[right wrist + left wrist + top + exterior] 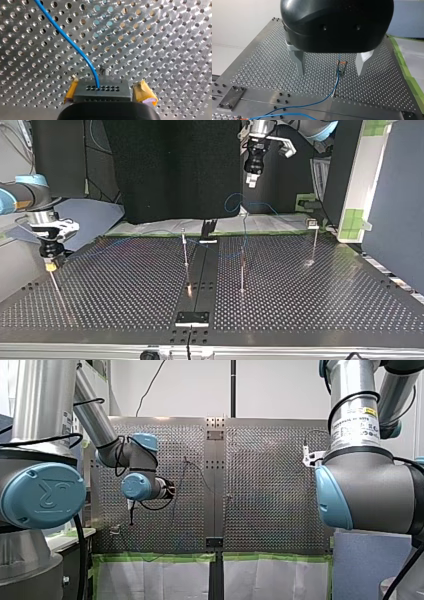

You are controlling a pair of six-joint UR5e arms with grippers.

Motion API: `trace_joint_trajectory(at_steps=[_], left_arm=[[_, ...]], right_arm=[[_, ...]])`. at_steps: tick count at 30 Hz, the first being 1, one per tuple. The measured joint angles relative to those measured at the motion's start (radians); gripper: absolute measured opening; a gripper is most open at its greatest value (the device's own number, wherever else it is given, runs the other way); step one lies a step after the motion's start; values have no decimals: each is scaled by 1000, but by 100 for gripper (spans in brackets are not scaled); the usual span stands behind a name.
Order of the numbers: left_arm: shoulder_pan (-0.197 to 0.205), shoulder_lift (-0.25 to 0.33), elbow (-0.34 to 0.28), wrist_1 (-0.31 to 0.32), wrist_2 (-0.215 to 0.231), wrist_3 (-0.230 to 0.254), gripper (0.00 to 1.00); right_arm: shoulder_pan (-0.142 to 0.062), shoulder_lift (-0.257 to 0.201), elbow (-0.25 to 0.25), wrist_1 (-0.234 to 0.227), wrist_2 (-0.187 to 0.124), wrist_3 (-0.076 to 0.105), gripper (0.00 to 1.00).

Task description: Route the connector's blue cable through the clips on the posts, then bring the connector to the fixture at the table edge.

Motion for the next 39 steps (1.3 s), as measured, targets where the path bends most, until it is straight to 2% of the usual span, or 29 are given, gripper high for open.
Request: trace_joint_trajectory(at_steps=[27, 39], left_arm=[[1, 0, 0, -2, 0, 0, 100], [4, 0, 0, 4, -2, 12, 100]], right_arm=[[2, 3, 0, 8, 8, 6, 85], [1, 2, -5, 23, 9, -1, 85]])
